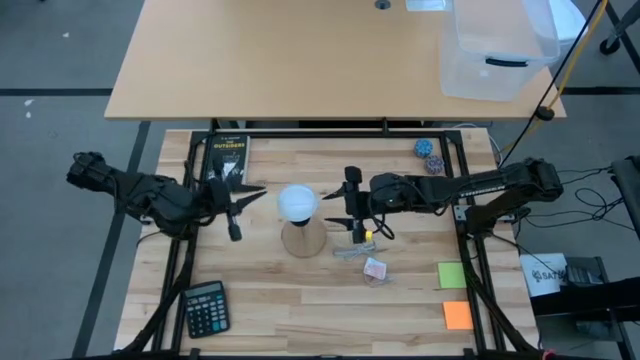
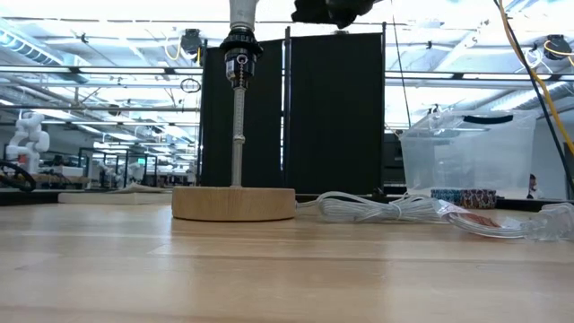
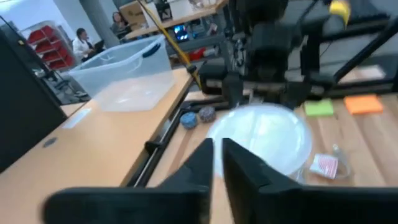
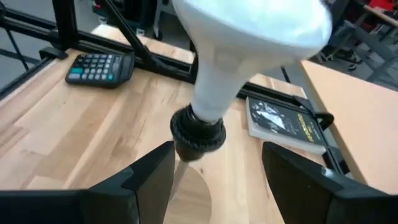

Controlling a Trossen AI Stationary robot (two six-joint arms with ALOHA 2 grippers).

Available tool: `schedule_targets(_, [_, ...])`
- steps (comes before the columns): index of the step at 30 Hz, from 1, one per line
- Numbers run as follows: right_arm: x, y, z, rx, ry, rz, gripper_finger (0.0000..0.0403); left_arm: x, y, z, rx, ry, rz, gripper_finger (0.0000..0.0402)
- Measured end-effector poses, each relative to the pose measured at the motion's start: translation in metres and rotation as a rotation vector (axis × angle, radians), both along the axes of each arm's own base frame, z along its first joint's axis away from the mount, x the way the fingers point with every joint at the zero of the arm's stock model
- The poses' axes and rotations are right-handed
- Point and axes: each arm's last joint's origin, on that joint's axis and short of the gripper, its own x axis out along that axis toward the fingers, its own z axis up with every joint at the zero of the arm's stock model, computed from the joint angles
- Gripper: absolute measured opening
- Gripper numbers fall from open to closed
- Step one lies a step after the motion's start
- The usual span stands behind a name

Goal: Screw lightbulb
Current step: Insert the lightbulb into the lamp socket

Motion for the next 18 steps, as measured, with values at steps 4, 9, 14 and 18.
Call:
schedule_targets(4, [0.003, -0.002, -0.004, -0.029, 0.013, -0.084, 0.0199, 0.003, -0.002, -0.007, 0.005, 0.043, 0.043, 0.0003])
schedule_targets(9, [0.007, -0.004, -0.01, -0.061, 0.024, -0.169, 0.0113, 0.007, -0.01, -0.015, -0.008, 0.072, 0.071, 0.0002])
schedule_targets(14, [0.007, -0.004, -0.008, -0.061, 0.008, -0.168, 0.0016, 0.005, -0.021, -0.022, -0.009, 0.064, 0.163, 0.0001])
schedule_targets(18, [0.007, -0.006, -0.008, -0.08, 0.01, -0.227, 0.0008, -0.001, -0.023, -0.03, -0.026, 0.065, 0.23, 0.0001])
